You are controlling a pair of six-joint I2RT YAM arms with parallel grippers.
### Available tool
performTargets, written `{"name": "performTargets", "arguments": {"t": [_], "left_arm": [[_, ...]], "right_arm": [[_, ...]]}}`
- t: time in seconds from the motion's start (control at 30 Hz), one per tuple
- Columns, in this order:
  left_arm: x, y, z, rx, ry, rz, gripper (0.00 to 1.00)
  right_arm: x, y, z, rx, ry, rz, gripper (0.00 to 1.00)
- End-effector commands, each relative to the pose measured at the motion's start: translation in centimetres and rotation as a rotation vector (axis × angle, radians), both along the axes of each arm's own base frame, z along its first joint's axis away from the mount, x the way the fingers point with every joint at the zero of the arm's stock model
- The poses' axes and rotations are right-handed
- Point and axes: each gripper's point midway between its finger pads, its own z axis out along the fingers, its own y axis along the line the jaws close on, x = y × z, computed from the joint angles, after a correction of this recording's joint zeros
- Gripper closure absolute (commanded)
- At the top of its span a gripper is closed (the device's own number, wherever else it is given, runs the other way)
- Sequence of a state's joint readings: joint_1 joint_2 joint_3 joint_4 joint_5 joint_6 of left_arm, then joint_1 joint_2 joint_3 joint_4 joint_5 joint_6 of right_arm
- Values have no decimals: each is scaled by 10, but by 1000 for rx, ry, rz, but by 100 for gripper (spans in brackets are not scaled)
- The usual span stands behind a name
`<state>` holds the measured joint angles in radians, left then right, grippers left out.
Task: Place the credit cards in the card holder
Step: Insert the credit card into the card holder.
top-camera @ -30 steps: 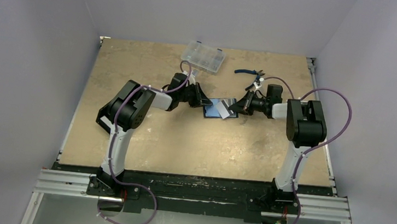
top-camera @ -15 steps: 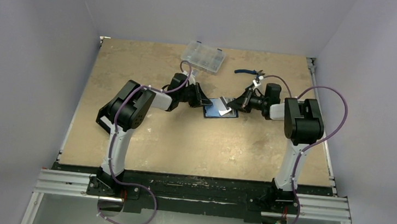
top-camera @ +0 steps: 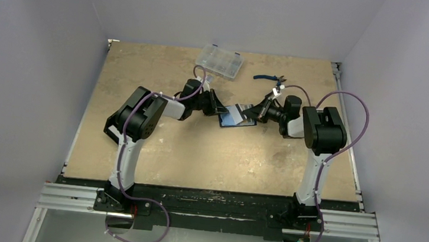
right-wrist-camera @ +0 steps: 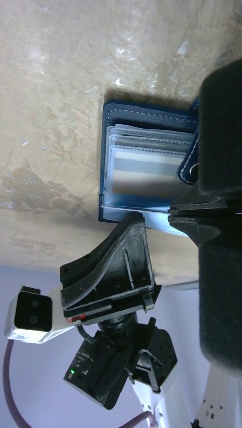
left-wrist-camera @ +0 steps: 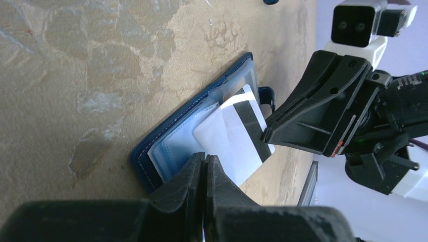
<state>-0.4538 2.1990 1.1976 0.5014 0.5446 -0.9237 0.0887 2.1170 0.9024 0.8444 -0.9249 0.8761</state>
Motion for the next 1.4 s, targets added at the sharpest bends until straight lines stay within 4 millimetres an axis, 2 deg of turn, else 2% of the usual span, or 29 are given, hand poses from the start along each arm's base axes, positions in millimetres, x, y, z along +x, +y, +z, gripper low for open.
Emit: {"name": "performTargets", "arguments": {"t": [0.0, 0.03, 0.07, 0.2, 0.27, 0.37, 0.43, 0.47, 0.53, 0.73, 0.83, 1.0, 1.23, 1.3, 1.37], "left_arm": [[-5, 6, -4, 41, 8, 8, 100], [-5, 5, 0, 33, 4, 5, 100], [-5, 4, 5, 24, 0, 4, 95], [-6, 2, 33, -5, -37, -10, 67], [-6, 3, 47, -4, -59, -15, 60], [-9, 8, 57, 20, -81, -13, 59], [-12, 14, 57, 48, -88, -7, 66], [-15, 17, 52, 65, -76, -5, 73], [-23, 21, 36, 78, -42, -2, 79], [-35, 21, 5, 61, 17, -5, 89], [-38, 20, -5, 57, 32, -8, 92], [-44, 15, -11, 47, 47, -12, 98], [-47, 16, -13, 47, 46, -7, 100], [-46, 16, -10, 44, 41, -8, 100], [-45, 16, -8, 44, 36, -9, 100]], "right_arm": [[1, 3, 16, 65, -83, -35, 100], [1, 3, 16, 68, -81, -44, 100], [1, 3, 14, 69, -76, -52, 100], [2, 2, 7, 59, -55, -56, 100], [3, 2, 4, 52, -47, -56, 100], [2, 2, 0, 54, -38, -48, 100], [1, 2, 0, 53, -37, -49, 100], [1, 2, 0, 52, -38, -51, 100], [2, 1, 0, 52, -37, -50, 100], [3, 1, -2, 58, -30, -62, 100], [5, 0, -4, 61, -18, -85, 100], [3, 4, -11, 54, 6, -122, 100], [-16, 28, -11, 76, 24, -91, 99], [-20, 27, -8, 63, 13, -74, 94], [-14, 21, -8, 3, -9, -66, 88]]}}
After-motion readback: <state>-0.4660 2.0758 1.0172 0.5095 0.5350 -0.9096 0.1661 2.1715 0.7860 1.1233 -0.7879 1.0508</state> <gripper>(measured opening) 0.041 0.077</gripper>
